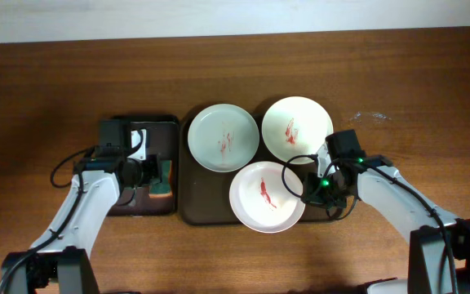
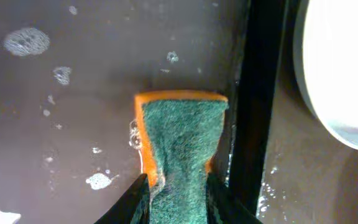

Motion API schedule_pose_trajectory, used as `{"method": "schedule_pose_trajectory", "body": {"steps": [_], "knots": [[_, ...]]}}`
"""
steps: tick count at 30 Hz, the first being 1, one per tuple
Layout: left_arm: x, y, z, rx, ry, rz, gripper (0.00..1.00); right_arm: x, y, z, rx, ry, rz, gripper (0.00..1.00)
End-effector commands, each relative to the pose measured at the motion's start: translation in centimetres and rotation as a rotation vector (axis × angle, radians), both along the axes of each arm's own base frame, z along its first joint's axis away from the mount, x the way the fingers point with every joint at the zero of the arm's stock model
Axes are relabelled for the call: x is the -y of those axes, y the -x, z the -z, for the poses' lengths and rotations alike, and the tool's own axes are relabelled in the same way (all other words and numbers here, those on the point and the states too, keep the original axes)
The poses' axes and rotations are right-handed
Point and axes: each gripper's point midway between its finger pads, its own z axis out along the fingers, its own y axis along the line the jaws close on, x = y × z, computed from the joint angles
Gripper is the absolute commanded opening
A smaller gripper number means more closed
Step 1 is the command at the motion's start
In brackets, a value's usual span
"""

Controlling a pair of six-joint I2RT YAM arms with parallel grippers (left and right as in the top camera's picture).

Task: Clean dirty plates on tray and stack at the side

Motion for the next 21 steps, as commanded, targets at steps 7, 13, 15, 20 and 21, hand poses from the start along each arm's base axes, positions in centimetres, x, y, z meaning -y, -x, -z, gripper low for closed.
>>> {"method": "schedule_pose_trajectory", "body": {"steps": [7, 13, 15, 20, 21], "knots": [[-0.1, 0.5, 0.5, -0.012, -0.011, 0.0, 0.31, 0.0, -0.7, -0.2, 0.015, 0.016, 0.003, 0.04], [0.6, 0.7, 1.0, -0.01, -0.018, 0.025, 0.33, 0.0, -0.7, -0.2, 0.014, 0.016, 0.003, 0.04], [0.8, 0.6, 1.0, -0.004, -0.065, 0.038, 0.34, 0.0, -0.7, -0.2, 0.014, 0.016, 0.003, 0.04], [1.0, 0.8, 1.8, -0.021, -0.11, 0.055, 0.32, 0.0, -0.6, -0.2, 0.011, 0.017, 0.003, 0.04], [0.9, 0.9, 2.3, -0.038, -0.113, 0.055, 0.33, 0.0, -0.6, -0.2, 0.011, 0.017, 0.003, 0.04]]}}
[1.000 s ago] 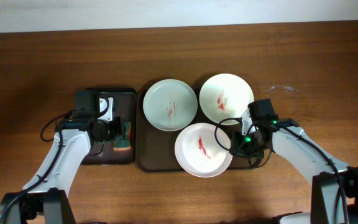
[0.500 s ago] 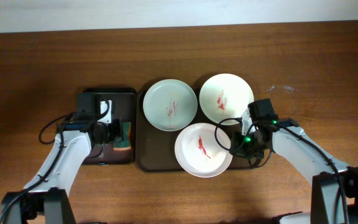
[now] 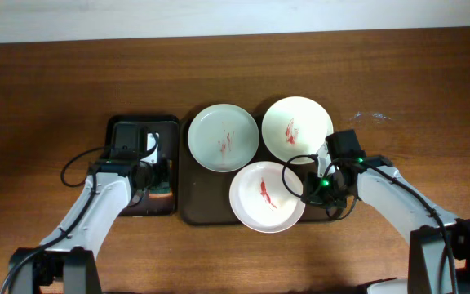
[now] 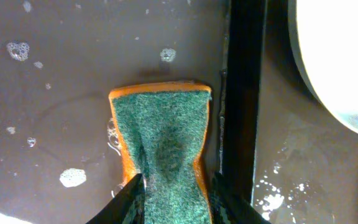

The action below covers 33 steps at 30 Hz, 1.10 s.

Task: Clean dirty plates on tray and stack at the side

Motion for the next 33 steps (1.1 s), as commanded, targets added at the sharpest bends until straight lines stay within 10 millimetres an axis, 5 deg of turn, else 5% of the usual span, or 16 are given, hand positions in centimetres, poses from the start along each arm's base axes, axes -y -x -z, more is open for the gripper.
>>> {"method": "schedule_pose_trajectory", "body": {"steps": [1, 5, 8, 10, 15, 23, 33], "knots": [[-0.5, 0.6, 1.7, -0.053, -0.033, -0.006, 0.32, 0.0, -0.6, -0.2, 0.012, 0.017, 0.001, 0.04], [-0.5, 1.3, 3.7, -0.119, -0.039, -0.005, 0.28, 0.0, -0.6, -0.2, 0.012, 0.017, 0.001, 0.04], [-0.5, 1.3, 3.9, -0.124, -0.039, -0.005, 0.0, 0.0, -0.6, -0.2, 0.012, 0.017, 0.001, 0.04], [-0.5, 0.5, 3.1, -0.095, -0.036, -0.011, 0.0, 0.0, -0.6, -0.2, 0.012, 0.017, 0.001, 0.04], [-0.6, -2.5, -2.3, 0.079, -0.032, -0.038, 0.0, 0.0, -0.6, -0.2, 0.012, 0.018, 0.001, 0.04], [-0.5, -3.7, -6.9, 0.238, -0.015, -0.041, 0.0, 0.0, -0.6, -0.2, 0.012, 0.018, 0.001, 0.04], [-0.5, -3.6, -14.9, 0.492, 0.014, -0.045, 0.0, 0.0, -0.6, -0.2, 0.012, 0.018, 0.001, 0.04]]}}
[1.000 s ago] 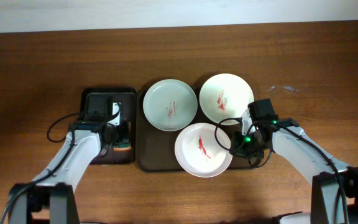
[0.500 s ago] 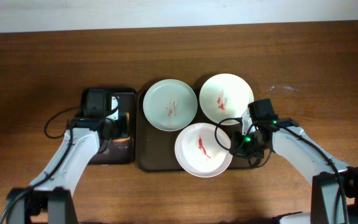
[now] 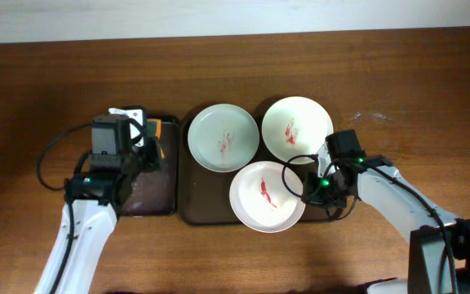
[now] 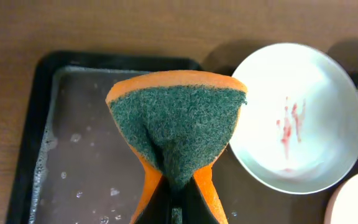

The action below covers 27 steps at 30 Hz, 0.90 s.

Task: Clean dirty plates on tray and stack at the side

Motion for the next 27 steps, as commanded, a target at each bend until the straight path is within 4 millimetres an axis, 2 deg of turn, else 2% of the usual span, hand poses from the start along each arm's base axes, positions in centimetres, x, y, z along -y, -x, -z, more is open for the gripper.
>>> {"method": "schedule_pose_trajectory", "body": {"steps": [1, 5, 18, 20, 23, 27], "knots": [[-0.1, -0.3, -4.0, 0.121, 0.013, -0.015, 0.0, 0.0, -0.6, -0.2, 0.013, 0.015, -0.003, 0.04], [-0.1, 0.0, -5.0, 0.152, 0.02, -0.017, 0.0, 0.0, -0.6, -0.2, 0.013, 0.015, -0.004, 0.04], [-0.1, 0.0, -5.0, 0.152, 0.019, -0.018, 0.0, 0.0, -0.6, -0.2, 0.013, 0.015, -0.004, 0.04], [-0.2, 0.3, -3.8, 0.105, 0.014, -0.017, 0.0, 0.0, -0.6, -0.2, 0.013, 0.015, -0.003, 0.04], [-0.2, 1.1, -0.8, -0.016, 0.002, -0.018, 0.0, 0.0, -0.5, -0.2, 0.012, 0.015, -0.004, 0.04], [-0.3, 2.3, 5.5, -0.256, -0.021, -0.018, 0.0, 0.0, -0.6, -0.2, 0.013, 0.015, -0.004, 0.04]]}}
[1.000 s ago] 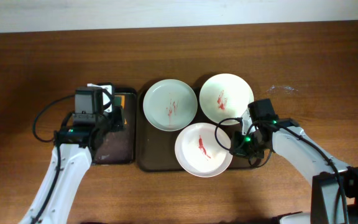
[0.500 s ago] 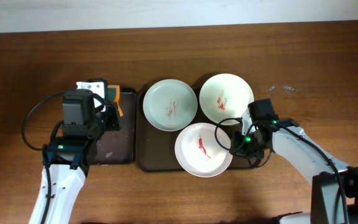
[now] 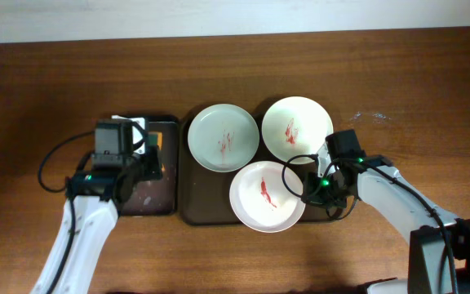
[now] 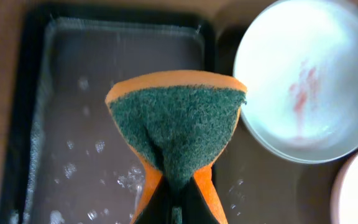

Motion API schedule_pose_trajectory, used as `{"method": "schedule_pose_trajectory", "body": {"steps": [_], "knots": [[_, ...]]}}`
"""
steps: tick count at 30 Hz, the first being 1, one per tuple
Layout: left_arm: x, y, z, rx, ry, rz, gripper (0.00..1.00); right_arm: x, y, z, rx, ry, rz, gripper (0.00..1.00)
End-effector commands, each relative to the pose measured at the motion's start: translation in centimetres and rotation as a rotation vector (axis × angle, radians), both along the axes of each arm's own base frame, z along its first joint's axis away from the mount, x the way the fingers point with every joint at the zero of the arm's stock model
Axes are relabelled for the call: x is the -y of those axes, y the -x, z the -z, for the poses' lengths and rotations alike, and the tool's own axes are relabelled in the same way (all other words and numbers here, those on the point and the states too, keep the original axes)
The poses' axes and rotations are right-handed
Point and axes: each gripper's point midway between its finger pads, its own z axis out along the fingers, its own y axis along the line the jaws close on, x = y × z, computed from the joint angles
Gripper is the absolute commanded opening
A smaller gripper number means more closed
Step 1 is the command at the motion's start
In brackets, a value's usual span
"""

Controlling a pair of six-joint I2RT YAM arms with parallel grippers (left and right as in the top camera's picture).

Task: Clean dirty plates on tray and stack at the side

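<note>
Three white plates smeared with red sit on the brown tray [image 3: 206, 204]: one back left [image 3: 223, 137], one back right [image 3: 297, 129] and one in front [image 3: 263, 197]. My left gripper [image 4: 178, 208] is shut on an orange sponge [image 4: 176, 124], its green scouring face towards the camera. The sponge hangs above the right part of the black water basin [image 4: 73, 124], beside the back left plate [image 4: 303, 81]. In the overhead view the left gripper [image 3: 149, 151] is over that basin. My right gripper [image 3: 307, 186] rests at the front plate's right rim; its jaws are not clear.
The basin [image 3: 149, 200] holds soapy water with bubbles and stands just left of the tray. A small wet patch [image 3: 374, 117] marks the wooden table at the right. Bare wood lies around the tray and basin.
My left gripper, still holding the sponge, has shifted a little toward the front, so the sponge now hangs over the basin's right part. The right arm and plates have not moved.
At first the sponge lay in the basin's water with my left fingers round it, and it stayed there a moment later. Then it was held clear of the water near the basin's far edge. Now it hangs over the basin beside the back left plate.
</note>
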Motion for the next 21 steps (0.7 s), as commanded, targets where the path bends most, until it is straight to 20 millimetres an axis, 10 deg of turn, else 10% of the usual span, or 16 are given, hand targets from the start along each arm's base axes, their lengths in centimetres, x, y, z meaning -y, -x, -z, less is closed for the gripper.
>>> {"method": "schedule_pose_trajectory", "body": {"steps": [1, 5, 13, 18, 21], "knots": [[-0.1, 0.4, 4.4, -0.162, -0.015, -0.014, 0.0, 0.0, -0.6, -0.2, 0.013, 0.015, -0.004, 0.04], [0.4, 1.0, 8.0, -0.284, 0.006, 0.003, 0.0, 0.0, -0.6, -0.2, 0.013, 0.015, -0.004, 0.04], [0.5, 1.0, 6.1, -0.31, 0.008, 0.006, 0.0, 0.0, -0.6, -0.2, 0.013, 0.015, -0.004, 0.04], [8.1, -1.1, -0.4, -0.217, 0.29, 0.235, 0.0, 0.0, -0.6, -0.2, 0.014, 0.015, -0.004, 0.04], [12.5, -0.7, -0.4, -0.218, 0.351, 0.329, 0.0, 0.0, -0.6, -0.2, 0.014, 0.015, -0.004, 0.04]]}}
